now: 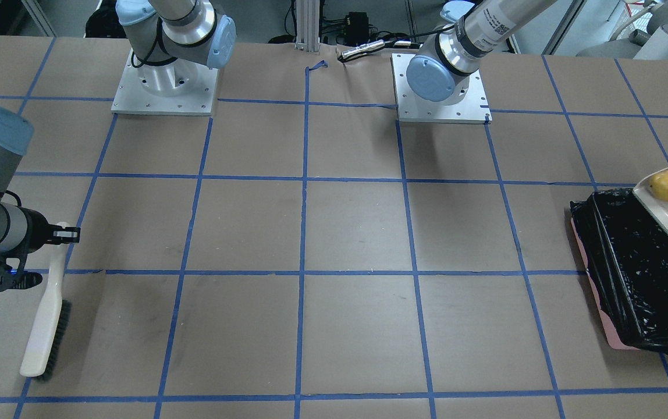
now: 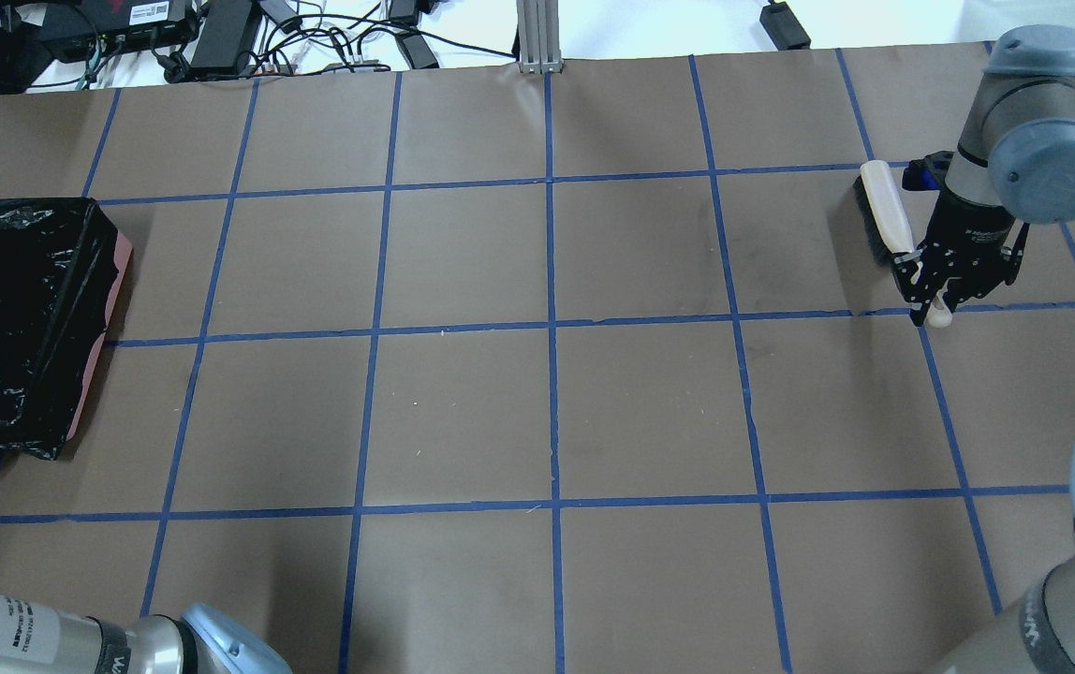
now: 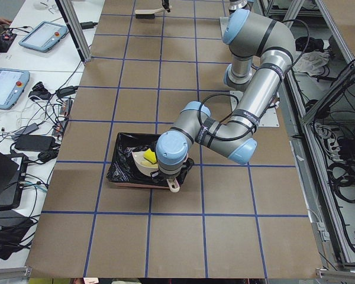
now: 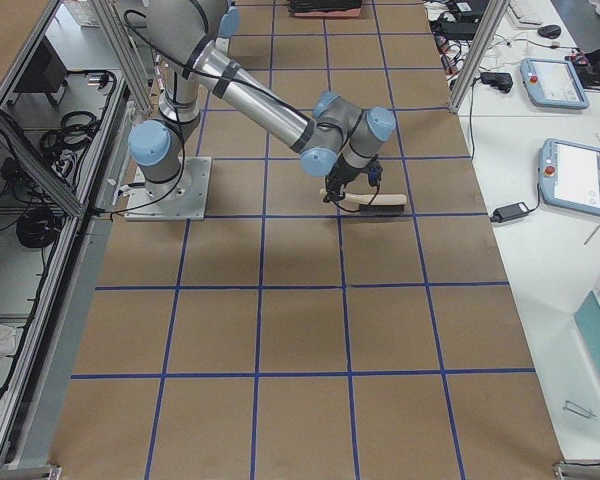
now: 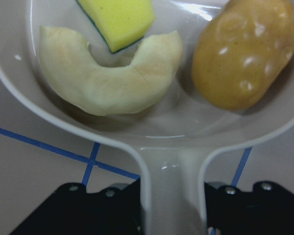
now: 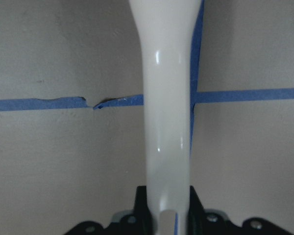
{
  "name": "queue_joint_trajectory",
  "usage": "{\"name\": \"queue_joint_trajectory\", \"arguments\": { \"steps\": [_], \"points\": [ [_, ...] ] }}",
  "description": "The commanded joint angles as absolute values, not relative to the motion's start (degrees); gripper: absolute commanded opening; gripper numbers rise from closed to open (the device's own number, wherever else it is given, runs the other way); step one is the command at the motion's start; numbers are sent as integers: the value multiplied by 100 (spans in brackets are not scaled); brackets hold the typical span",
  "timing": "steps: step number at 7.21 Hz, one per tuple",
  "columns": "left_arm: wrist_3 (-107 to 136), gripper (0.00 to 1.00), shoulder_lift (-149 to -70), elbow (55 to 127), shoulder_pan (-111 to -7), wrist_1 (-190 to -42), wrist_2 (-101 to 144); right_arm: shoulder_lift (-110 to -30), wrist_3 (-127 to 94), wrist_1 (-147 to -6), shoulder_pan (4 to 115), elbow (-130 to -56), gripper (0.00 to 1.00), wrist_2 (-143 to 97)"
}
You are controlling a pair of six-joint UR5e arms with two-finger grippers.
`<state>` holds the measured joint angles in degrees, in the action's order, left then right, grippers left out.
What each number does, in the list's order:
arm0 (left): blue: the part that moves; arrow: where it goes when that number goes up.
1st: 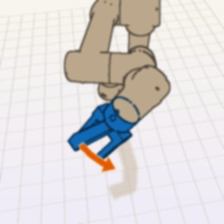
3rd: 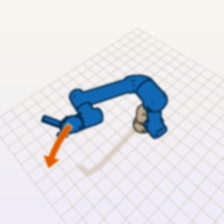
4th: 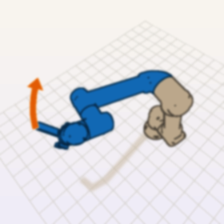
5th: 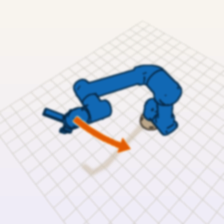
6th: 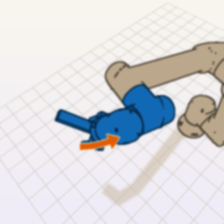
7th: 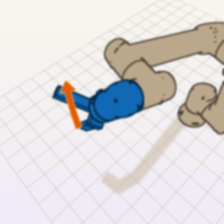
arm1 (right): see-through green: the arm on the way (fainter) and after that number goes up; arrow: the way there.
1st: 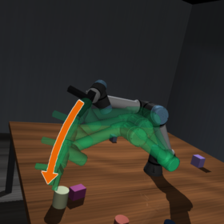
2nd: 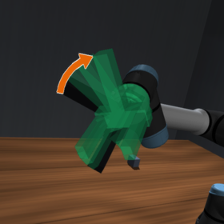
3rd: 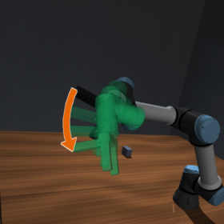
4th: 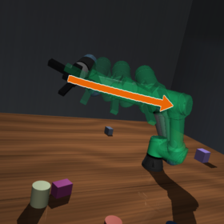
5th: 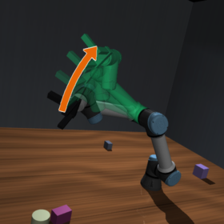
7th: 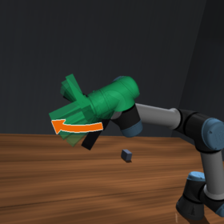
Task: Sweep and dump trash into bin
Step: 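Carry the dustpan over the black trash bag and tip it with the left gripper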
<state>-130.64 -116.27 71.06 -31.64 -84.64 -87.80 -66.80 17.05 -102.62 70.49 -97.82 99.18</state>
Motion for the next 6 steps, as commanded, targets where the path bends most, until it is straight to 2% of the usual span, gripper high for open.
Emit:
{"name": "queue_joint_trajectory", "arguments": {
  "steps": [1, 6],
  "points": [
    [-13087, 0, -11645, 7119, -3348, -8297, -9114, -6662, 1740, -10274, 7049, -9782, 49, 9905],
    [-13078, 0, -11654, 7137, -3551, -8087, -9439, -6662, 1740, -10389, 7049, -9774, 57, 9905]
  ]
}}
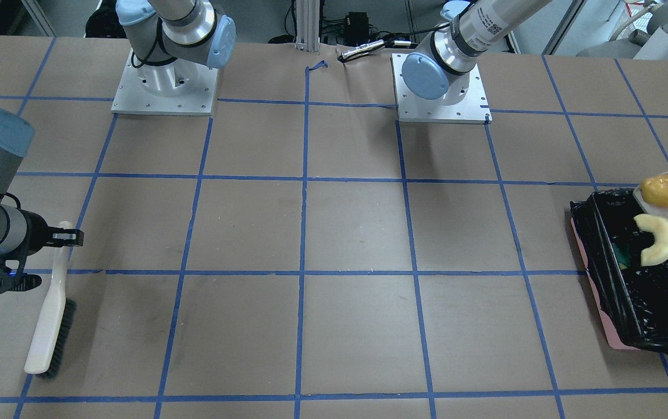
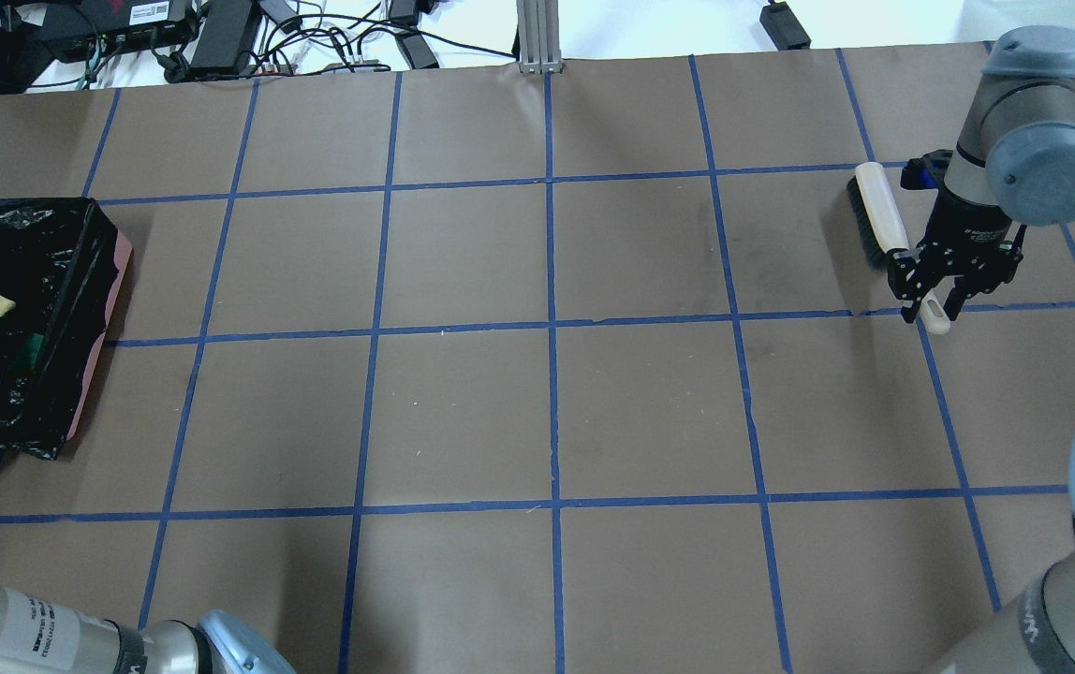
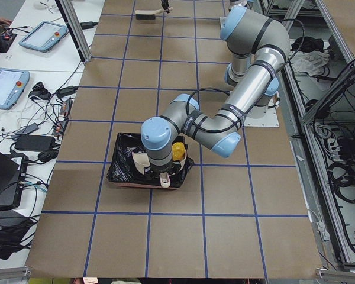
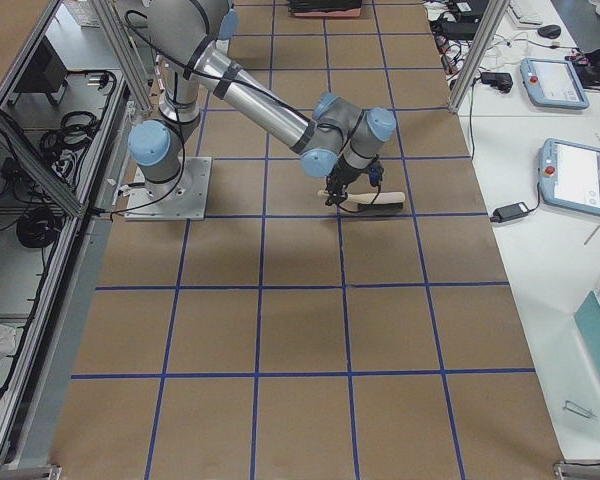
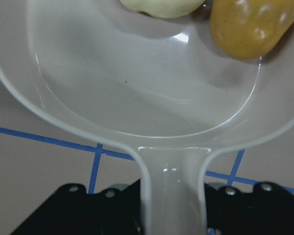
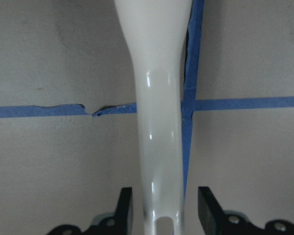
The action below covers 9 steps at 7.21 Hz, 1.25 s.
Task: Sweep and dump trash into bin
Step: 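Release the brush on the table and raise the right gripper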
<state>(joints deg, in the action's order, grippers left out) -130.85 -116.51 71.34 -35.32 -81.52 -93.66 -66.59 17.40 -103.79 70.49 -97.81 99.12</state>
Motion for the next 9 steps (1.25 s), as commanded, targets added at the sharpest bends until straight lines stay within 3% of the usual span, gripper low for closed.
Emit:
{"name": "queue_joint_trajectory", "arguments": {
  "steps": [1, 4, 9],
  "points": [
    [-13035, 0, -11663, 7137, -3568, -8077, -9466, -6671, 1740, -10415, 7049, -9773, 62, 9897],
    [-12474, 0, -11672, 7128, -3586, -8086, -9553, -7064, 1749, -10547, 7049, -9589, 100, 9809],
    [-12278, 0, -11523, 7058, -3936, -8077, -10447, -8418, 1662, -9725, 7145, -9161, 99, 9144]
  ]
}}
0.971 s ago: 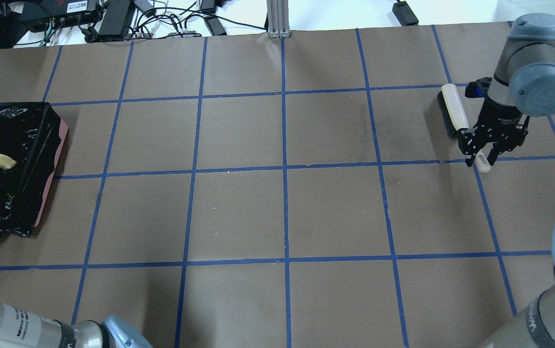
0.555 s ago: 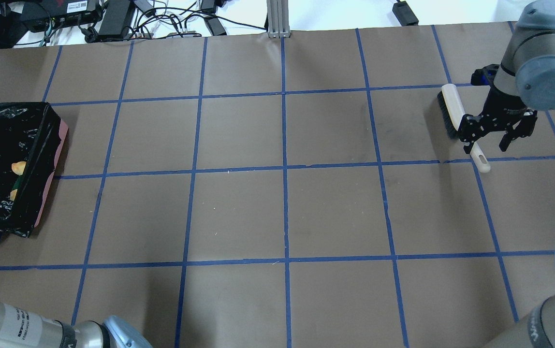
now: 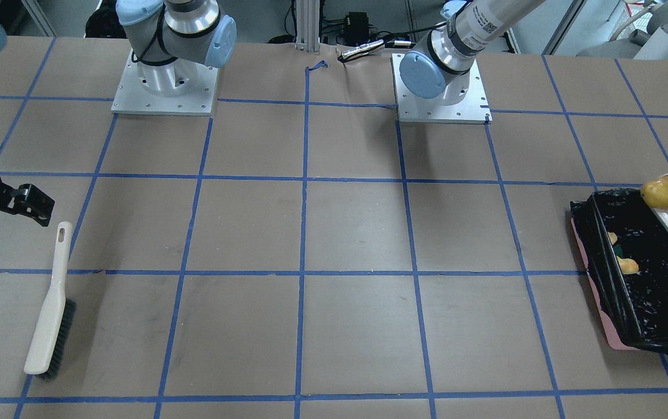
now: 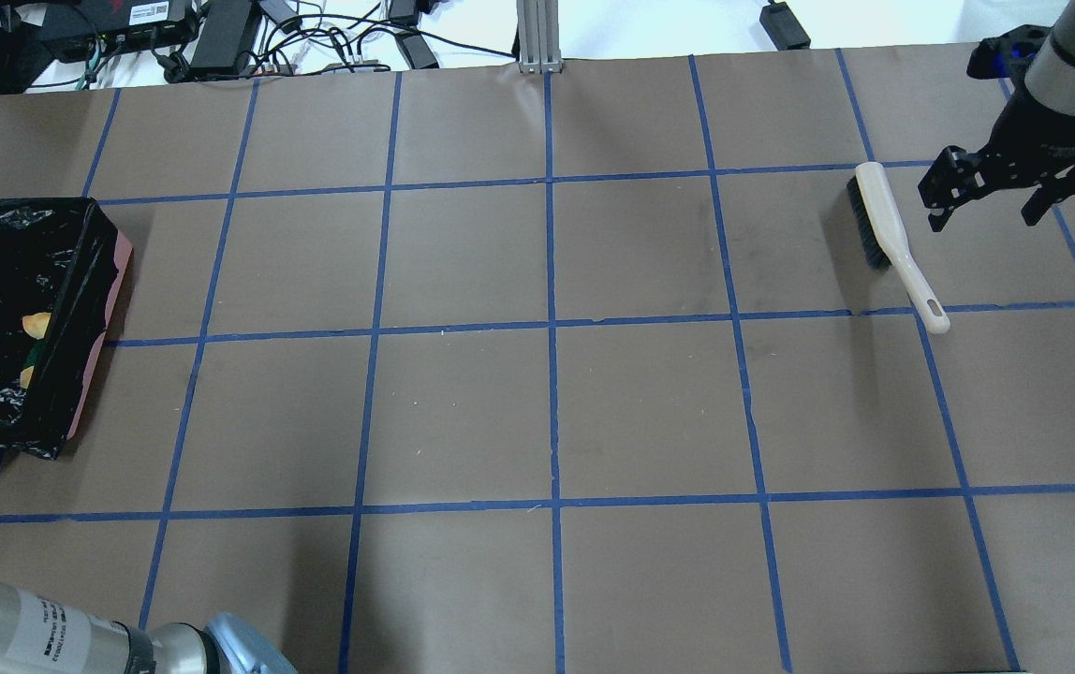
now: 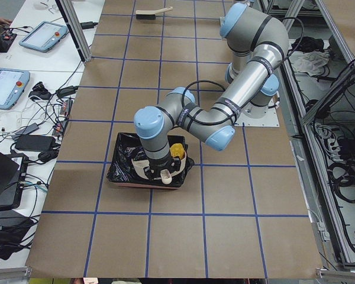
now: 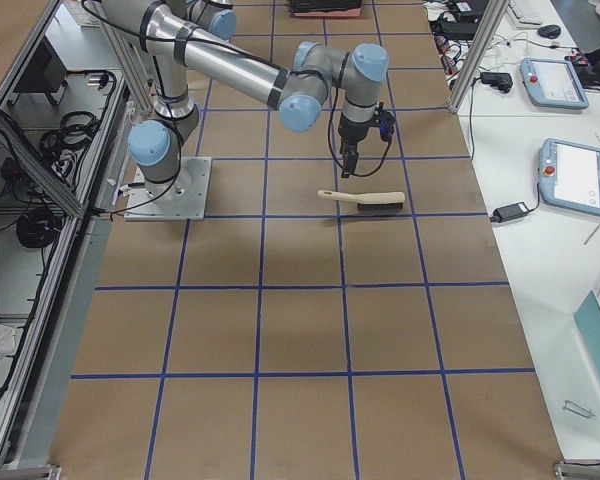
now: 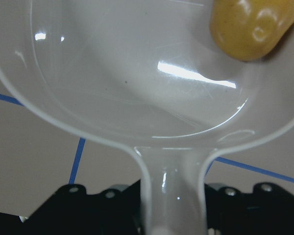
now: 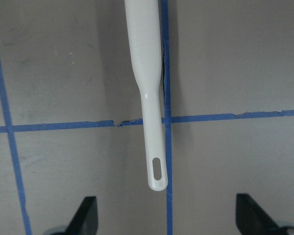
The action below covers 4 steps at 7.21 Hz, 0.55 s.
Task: Sweep and dump trash into bin
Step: 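Release the brush on the table and raise the right gripper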
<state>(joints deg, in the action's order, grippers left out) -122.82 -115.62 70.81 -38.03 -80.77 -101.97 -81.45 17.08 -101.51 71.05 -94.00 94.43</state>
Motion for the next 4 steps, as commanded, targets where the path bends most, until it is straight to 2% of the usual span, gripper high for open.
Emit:
{"name": "queue_joint_trajectory", "arguments": {
  "steps": [1, 4],
  "points": [
    [-12287, 0, -11549, 6936, -3981, -8077, -10468, -8394, 1278, -9312, 7302, -8775, 99, 8993],
    [-12313, 0, -11514, 6917, -3990, -8086, -10346, -8498, -283, -9150, 8564, -8561, 100, 9000]
  ]
}}
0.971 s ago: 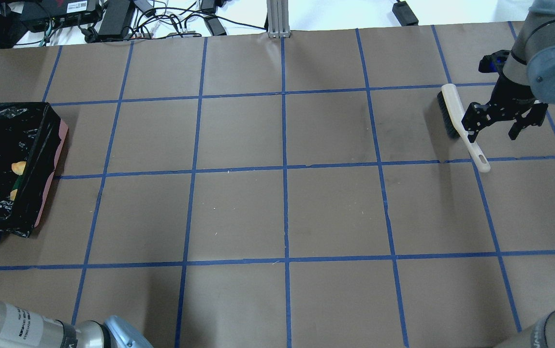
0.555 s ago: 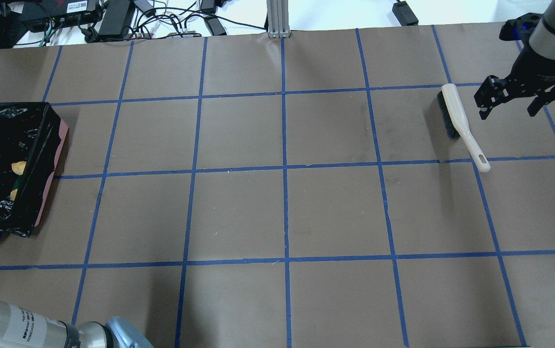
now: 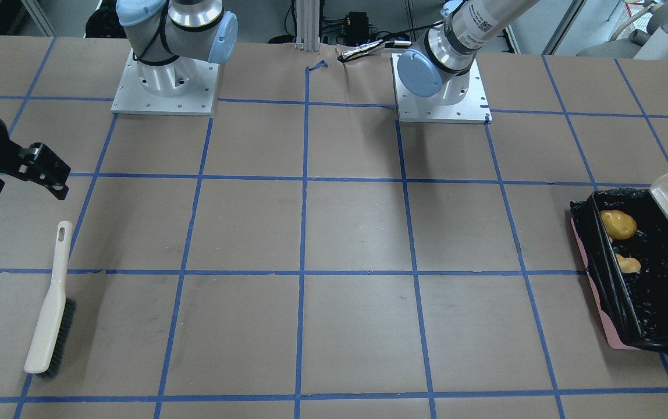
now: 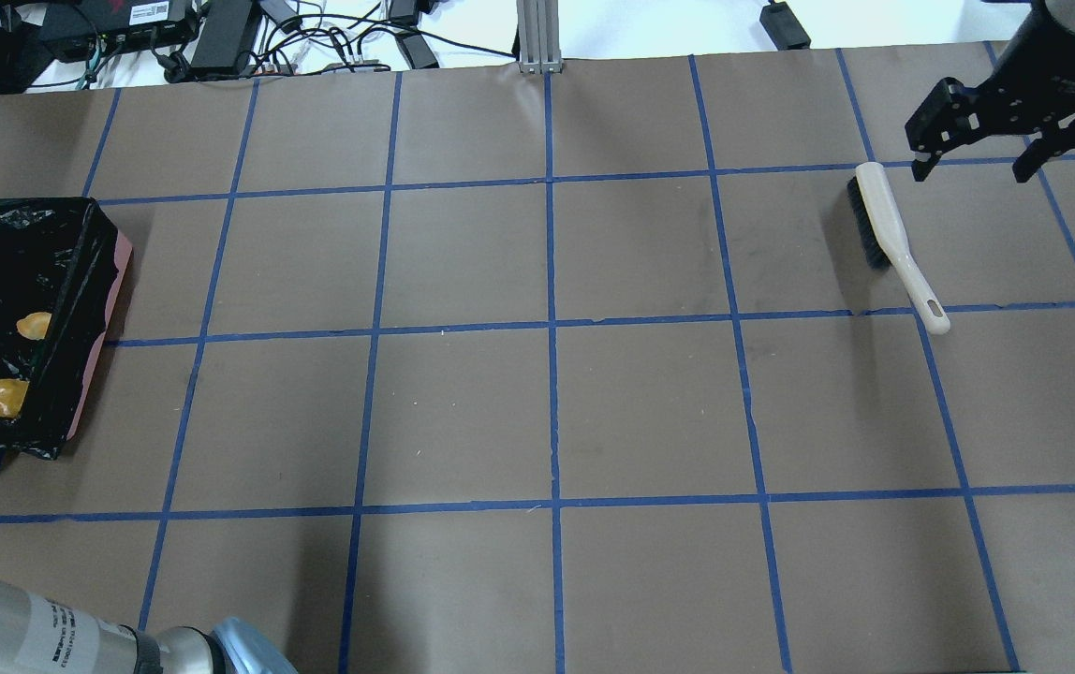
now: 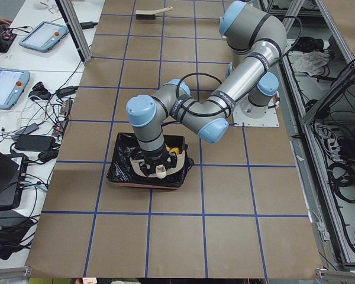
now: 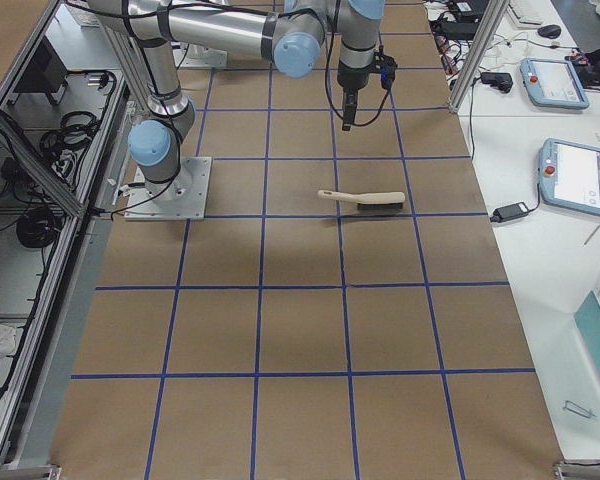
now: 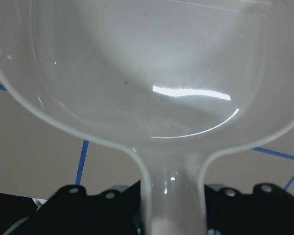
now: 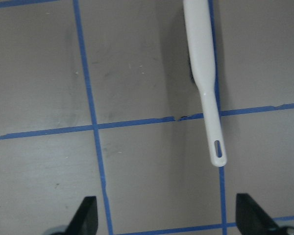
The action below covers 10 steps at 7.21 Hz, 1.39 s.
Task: Sweep and dump trash into bin
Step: 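Release the brush on the table and raise the right gripper, then bring the emptied dustpan back and lower it onto the table with the left gripper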
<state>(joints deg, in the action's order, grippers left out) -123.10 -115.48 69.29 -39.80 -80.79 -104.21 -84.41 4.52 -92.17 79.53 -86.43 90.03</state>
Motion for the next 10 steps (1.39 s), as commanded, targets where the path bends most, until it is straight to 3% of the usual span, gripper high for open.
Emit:
{"name": "queue_joint_trajectory", "arguments": {
  "steps": [1, 5, 10],
  "points": [
    [-12313, 0, -11496, 6917, -3938, -8086, -9997, -8534, -690, -9149, 8883, -8552, 100, 8983],
    [-12375, 0, -11285, 6934, -4112, -8830, -8784, -9052, -650, -9412, 8947, -8560, 100, 8816],
    [-12235, 0, -11329, 7408, -5587, -9123, -8016, -9097, -642, -9501, 8947, -8692, 100, 8824]
  ]
}}
